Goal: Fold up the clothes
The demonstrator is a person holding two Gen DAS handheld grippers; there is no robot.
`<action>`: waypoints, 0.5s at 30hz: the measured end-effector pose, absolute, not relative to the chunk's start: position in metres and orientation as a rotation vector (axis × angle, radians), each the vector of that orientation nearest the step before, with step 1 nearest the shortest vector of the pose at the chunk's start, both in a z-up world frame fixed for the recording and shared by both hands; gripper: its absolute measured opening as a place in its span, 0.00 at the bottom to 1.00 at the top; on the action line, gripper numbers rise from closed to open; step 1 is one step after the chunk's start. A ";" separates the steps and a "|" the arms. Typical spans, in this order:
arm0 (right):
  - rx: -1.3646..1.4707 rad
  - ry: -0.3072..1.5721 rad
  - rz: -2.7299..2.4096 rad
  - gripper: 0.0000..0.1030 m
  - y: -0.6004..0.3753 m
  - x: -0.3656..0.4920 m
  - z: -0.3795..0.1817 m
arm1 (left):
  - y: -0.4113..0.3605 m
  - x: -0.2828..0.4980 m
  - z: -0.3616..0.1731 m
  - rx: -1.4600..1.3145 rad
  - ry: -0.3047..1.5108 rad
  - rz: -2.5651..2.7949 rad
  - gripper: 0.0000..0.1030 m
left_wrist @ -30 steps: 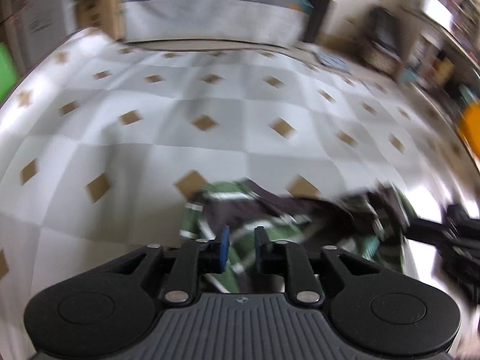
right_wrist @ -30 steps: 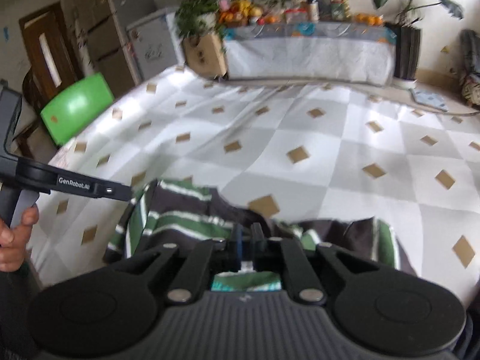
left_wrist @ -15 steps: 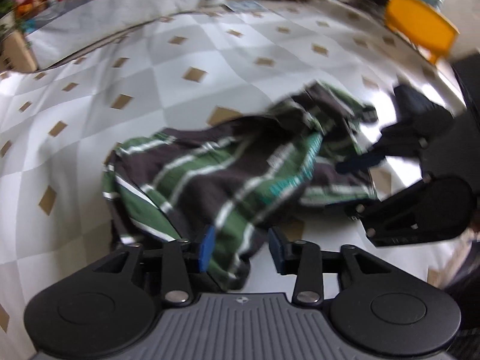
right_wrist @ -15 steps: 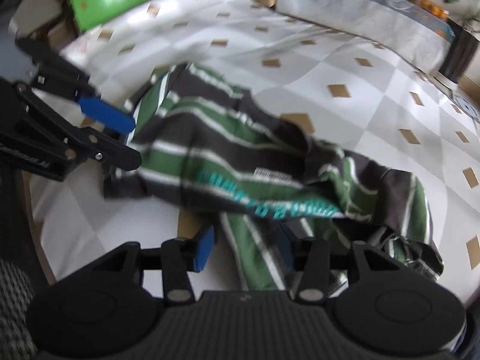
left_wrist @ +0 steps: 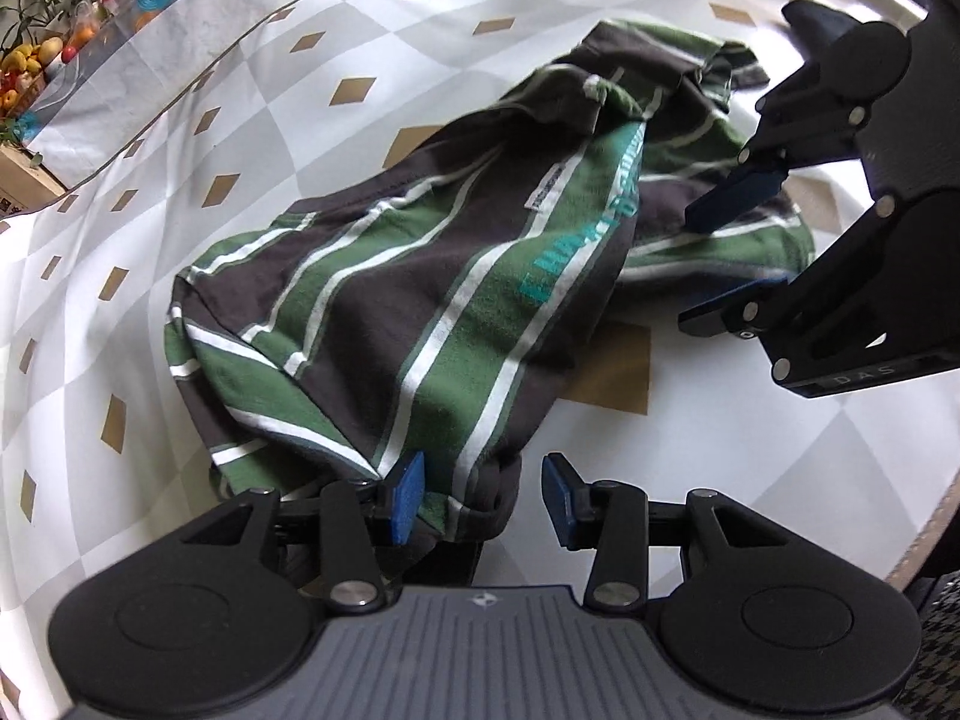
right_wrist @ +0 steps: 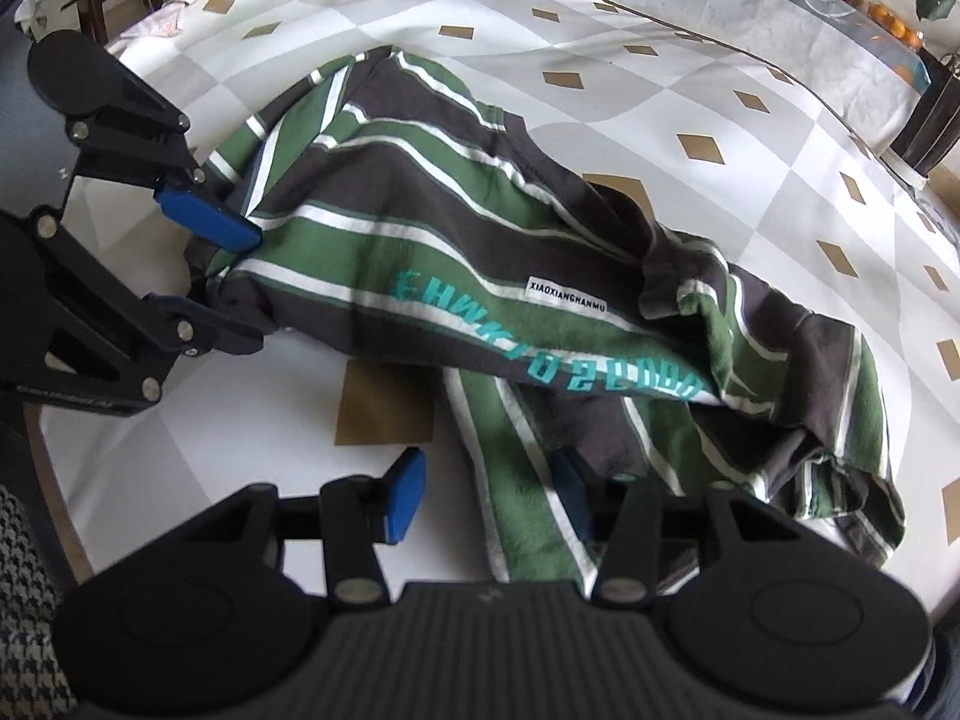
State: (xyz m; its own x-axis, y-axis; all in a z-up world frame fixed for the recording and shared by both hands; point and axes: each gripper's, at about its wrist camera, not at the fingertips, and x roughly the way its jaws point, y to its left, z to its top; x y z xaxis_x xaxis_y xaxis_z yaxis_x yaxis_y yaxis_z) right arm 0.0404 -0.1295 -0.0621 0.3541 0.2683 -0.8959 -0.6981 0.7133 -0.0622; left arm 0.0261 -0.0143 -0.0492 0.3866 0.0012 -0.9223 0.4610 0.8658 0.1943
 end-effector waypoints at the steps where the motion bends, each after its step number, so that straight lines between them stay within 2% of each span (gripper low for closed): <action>1: -0.483 1.034 0.652 0.43 -0.129 0.041 -0.064 | -0.015 0.027 -0.052 0.469 1.148 -0.299 0.40; 5: -0.509 1.030 0.634 0.39 -0.127 0.041 -0.070 | -0.015 0.028 -0.057 0.471 1.148 -0.279 0.40; 7: -0.505 1.027 0.620 0.34 -0.128 0.042 -0.071 | -0.014 0.029 -0.059 0.459 1.147 -0.268 0.40; 8: -0.499 1.027 0.609 0.28 -0.129 0.043 -0.071 | -0.012 0.030 -0.059 0.451 1.145 -0.253 0.39; 9: -0.492 1.027 0.596 0.22 -0.130 0.045 -0.071 | -0.010 0.032 -0.059 0.437 1.143 -0.234 0.34; 12: -0.440 1.034 0.571 0.12 -0.136 0.050 -0.067 | -0.003 0.037 -0.057 0.401 1.134 -0.178 0.21; 15: -0.387 1.019 0.568 0.10 -0.141 0.054 -0.058 | 0.004 0.043 -0.047 0.369 1.085 -0.113 0.17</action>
State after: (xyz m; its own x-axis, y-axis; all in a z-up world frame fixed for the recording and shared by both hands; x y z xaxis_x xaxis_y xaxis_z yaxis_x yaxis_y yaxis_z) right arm 0.0538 -0.1410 -0.0581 0.4014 0.2616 -0.8777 -0.6087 0.7923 -0.0422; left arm 0.0430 0.0038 -0.0468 0.4676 0.0892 -0.8794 0.2689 0.9334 0.2376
